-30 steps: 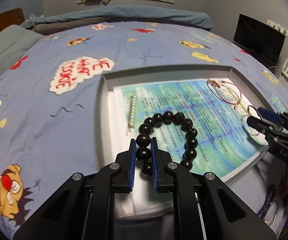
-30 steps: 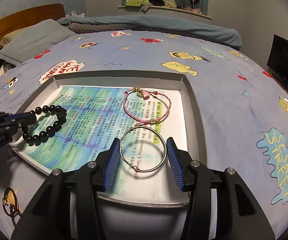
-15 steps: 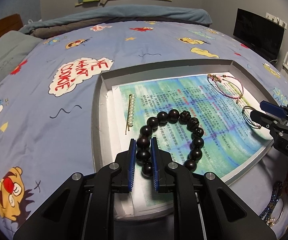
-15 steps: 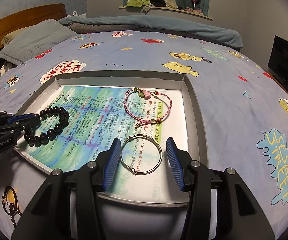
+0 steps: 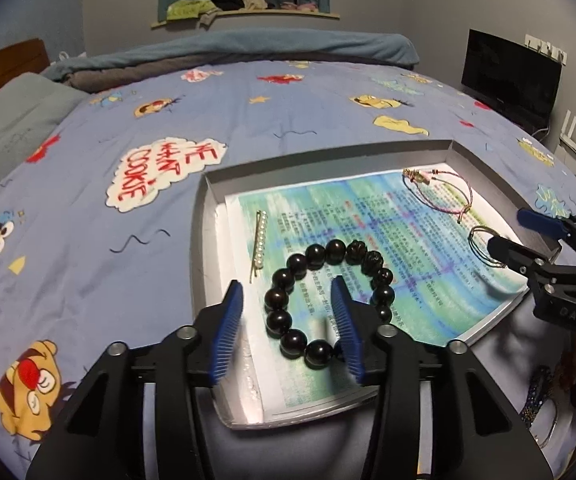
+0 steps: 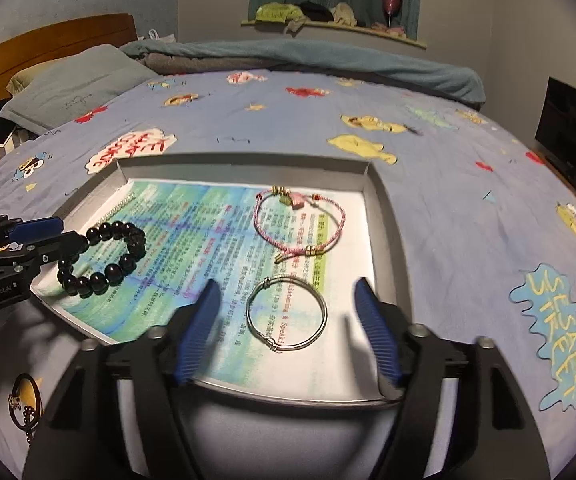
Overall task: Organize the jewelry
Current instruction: 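Move both open tools back over the jewelry pile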
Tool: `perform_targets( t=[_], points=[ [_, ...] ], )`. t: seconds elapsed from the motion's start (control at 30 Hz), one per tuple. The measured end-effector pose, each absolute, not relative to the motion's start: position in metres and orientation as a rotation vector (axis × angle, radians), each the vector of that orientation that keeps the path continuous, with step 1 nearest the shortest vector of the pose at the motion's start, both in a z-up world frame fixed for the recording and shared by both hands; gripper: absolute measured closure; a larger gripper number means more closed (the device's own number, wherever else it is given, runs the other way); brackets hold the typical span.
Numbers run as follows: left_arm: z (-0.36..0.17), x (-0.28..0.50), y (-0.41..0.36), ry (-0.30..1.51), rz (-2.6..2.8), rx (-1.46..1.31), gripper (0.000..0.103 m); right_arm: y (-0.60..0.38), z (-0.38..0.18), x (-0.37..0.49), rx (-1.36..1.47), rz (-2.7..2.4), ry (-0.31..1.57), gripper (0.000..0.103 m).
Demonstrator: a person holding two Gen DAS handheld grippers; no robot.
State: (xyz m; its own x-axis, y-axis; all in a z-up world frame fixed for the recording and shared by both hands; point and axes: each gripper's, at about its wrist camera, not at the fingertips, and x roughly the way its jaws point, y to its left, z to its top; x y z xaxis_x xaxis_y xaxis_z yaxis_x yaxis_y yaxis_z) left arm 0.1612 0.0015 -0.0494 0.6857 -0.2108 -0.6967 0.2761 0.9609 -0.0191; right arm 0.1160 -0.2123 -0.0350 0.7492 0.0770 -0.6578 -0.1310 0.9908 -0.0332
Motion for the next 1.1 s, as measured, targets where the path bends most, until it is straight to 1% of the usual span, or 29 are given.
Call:
perform_targets(
  t=[0.03,0.07,0.1,0.13,0.17,0.2,0.3,0.4,0.6,0.87,1.1],
  points=[
    [-0.049,0.161,0.002,0.767,-0.272,0.09,0.052,-0.212,-0.033,0.115,-0.079,0.117,0.706,0.028],
    [-0.048,0.161,0.002,0.766,-0.27,0.09,0.049,-0.212,-0.031,0.114,-0.078,0.119,0.701,0.026],
    [-0.047,0.16,0.003,0.762,-0.266,0.092,0.045,-0.212,-0.029,0.112,-0.074,0.121,0.694,0.022],
    [-0.046,0.159,0.003,0.756,-0.262,0.094,0.043,-0.213,-0.028,0.111,-0.069,0.123,0.69,0.02],
    [-0.045,0.158,0.004,0.751,-0.258,0.094,0.037,-0.214,-0.025,0.109,-0.058,0.126,0.683,0.016],
    [-0.043,0.156,0.005,0.741,-0.252,0.093,0.033,-0.214,-0.023,0.108,-0.05,0.127,0.678,0.013],
    [-0.037,0.15,0.007,0.715,-0.241,0.089,0.025,-0.217,-0.016,0.104,-0.031,0.12,0.655,0.007],
    [-0.032,0.145,0.008,0.699,-0.226,0.094,0.02,-0.219,-0.009,0.098,-0.016,0.113,0.629,0.006],
    [-0.016,0.128,0.012,0.665,-0.215,0.066,0.014,-0.221,0.01,0.081,-0.025,0.093,0.616,0.006],
    [0.011,0.09,0.02,0.661,-0.203,0.098,0.012,-0.24,0.049,0.042,0.035,0.098,0.6,0.006],
    [0.029,0.045,0.035,0.669,-0.241,0.102,0.011,-0.264,0.06,0.006,0.067,0.095,0.608,0.006]
  ],
)
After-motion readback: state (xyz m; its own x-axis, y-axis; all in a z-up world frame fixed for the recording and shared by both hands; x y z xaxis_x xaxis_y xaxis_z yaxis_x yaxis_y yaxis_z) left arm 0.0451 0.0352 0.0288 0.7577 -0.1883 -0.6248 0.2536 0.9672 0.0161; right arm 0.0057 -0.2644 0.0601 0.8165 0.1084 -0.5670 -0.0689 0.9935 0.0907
